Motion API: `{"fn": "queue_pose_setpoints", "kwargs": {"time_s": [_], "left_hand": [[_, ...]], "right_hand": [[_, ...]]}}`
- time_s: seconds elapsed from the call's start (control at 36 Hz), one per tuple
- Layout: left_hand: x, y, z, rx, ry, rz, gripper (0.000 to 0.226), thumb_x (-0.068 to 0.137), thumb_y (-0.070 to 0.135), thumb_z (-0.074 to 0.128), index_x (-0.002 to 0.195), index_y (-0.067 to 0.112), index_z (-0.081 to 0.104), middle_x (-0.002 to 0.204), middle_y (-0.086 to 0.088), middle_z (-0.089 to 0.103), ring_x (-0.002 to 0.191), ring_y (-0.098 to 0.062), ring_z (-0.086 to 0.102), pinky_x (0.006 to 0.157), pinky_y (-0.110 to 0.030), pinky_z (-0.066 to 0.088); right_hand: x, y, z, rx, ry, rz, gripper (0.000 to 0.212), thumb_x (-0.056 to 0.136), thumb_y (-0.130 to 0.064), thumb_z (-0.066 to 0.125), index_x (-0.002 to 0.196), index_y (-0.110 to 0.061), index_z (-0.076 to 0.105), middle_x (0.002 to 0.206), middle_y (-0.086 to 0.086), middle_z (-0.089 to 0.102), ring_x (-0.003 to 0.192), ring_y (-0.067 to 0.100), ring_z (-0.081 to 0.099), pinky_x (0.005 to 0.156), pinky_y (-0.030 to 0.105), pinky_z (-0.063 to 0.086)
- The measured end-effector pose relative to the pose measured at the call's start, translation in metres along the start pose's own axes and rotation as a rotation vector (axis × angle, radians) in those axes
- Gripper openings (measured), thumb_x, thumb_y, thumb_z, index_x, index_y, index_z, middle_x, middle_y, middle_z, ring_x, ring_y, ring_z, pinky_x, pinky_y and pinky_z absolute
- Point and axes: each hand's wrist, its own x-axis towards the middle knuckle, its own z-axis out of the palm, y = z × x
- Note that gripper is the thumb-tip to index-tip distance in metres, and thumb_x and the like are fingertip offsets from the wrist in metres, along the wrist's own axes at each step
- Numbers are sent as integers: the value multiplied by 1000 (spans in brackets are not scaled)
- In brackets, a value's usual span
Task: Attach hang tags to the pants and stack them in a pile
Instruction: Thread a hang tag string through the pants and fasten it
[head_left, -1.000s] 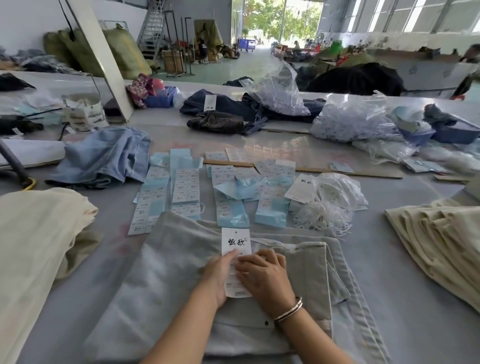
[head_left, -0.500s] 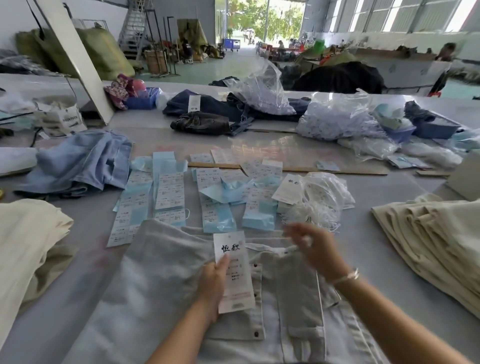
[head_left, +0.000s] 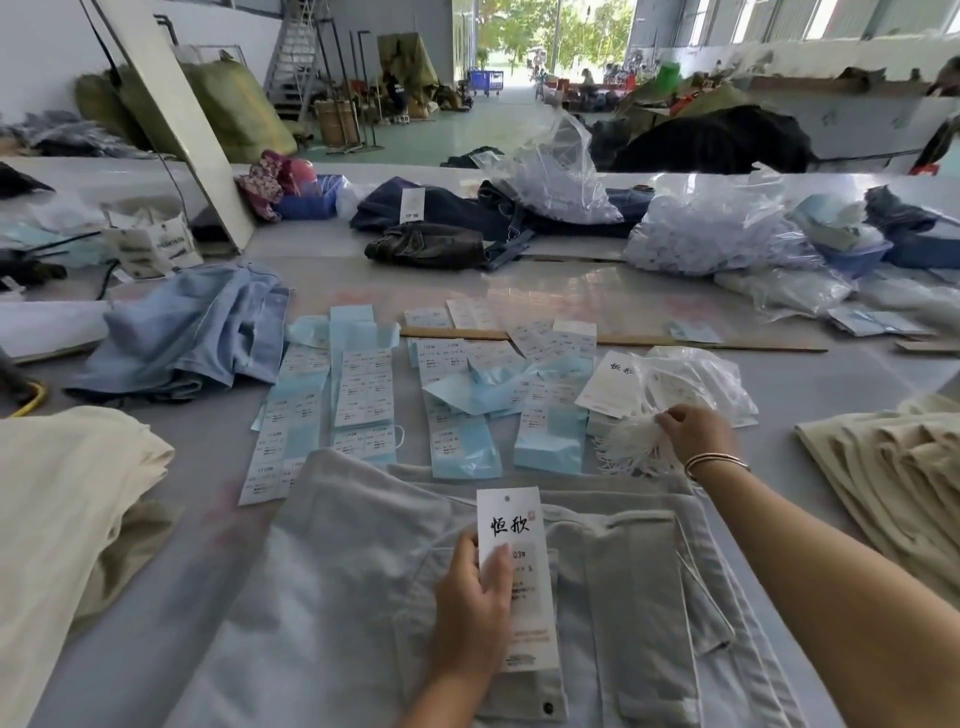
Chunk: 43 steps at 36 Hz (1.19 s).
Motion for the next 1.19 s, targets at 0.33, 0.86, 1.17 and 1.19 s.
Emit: {"fn": "queue_pose_setpoints", "kwargs": {"time_s": [0.33,0.86,1.17,1.19], "left_hand": [[-1,0,1,33,-49,-24,9,97,25,52,94,23,60,81,2,71,66,-5,68,51,-17,51],[1,-4,3,116,-42,-14,14,96,25,54,84,19,58,73,0,69,60,-7,66,51,-25,52],[2,-7,4,135,-25,5,15,95,26,55,87,15,60,77,-2,70,66,-16,67,61,-43,56],[2,-7,4,142,-26,9,15,96,26,55,88,15,61,77,-2,70,65,-16,67,60,-43,56]], "right_hand": [[21,1,-10,504,-35,83,18,95,-21,53,84,-10,63,85,13,69,75,23,62,66,33,43],[35,-11,-35,419,49,-65,10,91,-3,56,90,-6,65,71,13,64,51,20,61,48,19,48],[37,-5,-38,-408,-153,-213,24,92,-17,47,90,-6,68,89,11,66,78,25,55,73,30,45],[33,-6,-41,-559,-209,-241,23,91,-21,48,93,-9,68,93,10,67,83,24,57,75,30,48]]}}
